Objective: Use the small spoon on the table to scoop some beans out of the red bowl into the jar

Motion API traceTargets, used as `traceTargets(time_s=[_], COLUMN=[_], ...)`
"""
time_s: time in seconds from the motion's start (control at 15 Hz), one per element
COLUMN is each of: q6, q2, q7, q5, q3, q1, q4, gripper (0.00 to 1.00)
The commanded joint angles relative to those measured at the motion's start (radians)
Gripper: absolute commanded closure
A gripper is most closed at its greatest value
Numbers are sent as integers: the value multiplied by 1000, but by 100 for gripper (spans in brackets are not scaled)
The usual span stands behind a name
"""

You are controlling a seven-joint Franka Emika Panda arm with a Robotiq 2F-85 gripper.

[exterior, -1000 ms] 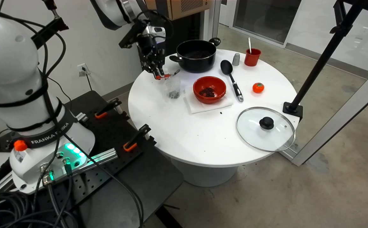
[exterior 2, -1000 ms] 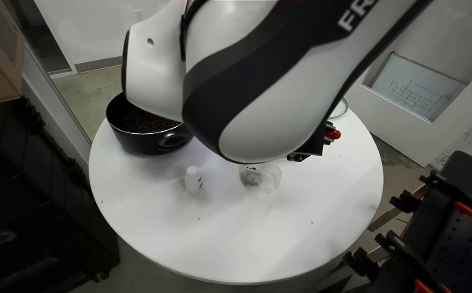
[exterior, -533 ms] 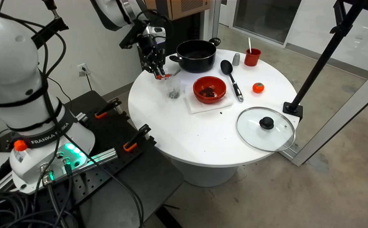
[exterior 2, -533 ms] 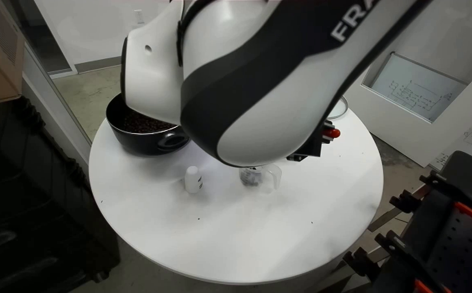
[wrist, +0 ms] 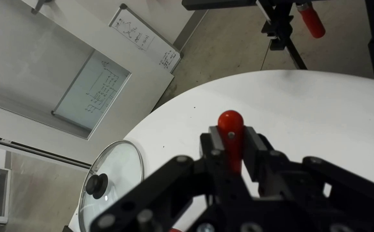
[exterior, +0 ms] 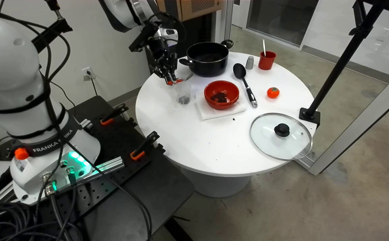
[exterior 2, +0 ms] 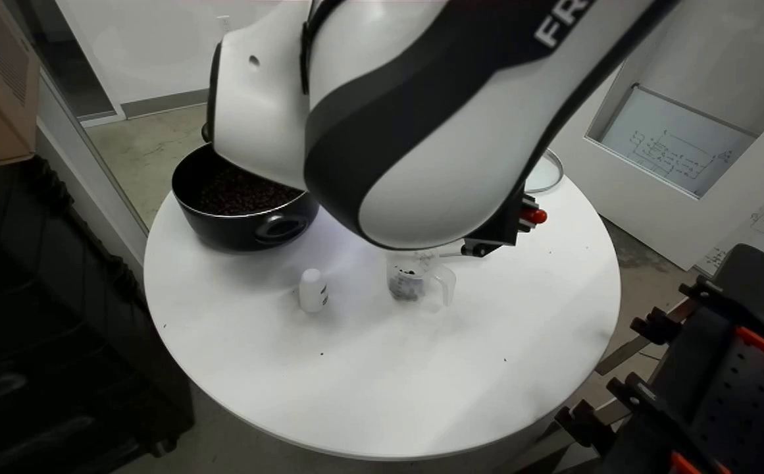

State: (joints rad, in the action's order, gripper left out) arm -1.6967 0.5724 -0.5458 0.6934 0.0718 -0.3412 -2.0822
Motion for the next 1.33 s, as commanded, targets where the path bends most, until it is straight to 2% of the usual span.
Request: traceTargets(time_s=[0.0, 0.33, 0.67, 1.0, 1.27], q6=[-117, -366, -572, -717, -790], q2=[-77, -197, -218, -153, -66], q7=[50, 142, 295, 331, 386], q5=[-33, -106, -192, -170, -181], q3=[-2, -59, -170, -275, -318], q1=[92, 257, 408, 465, 491], q4=[-64, -201, -297, -300, -241], gripper=[95, 95, 95, 95, 95])
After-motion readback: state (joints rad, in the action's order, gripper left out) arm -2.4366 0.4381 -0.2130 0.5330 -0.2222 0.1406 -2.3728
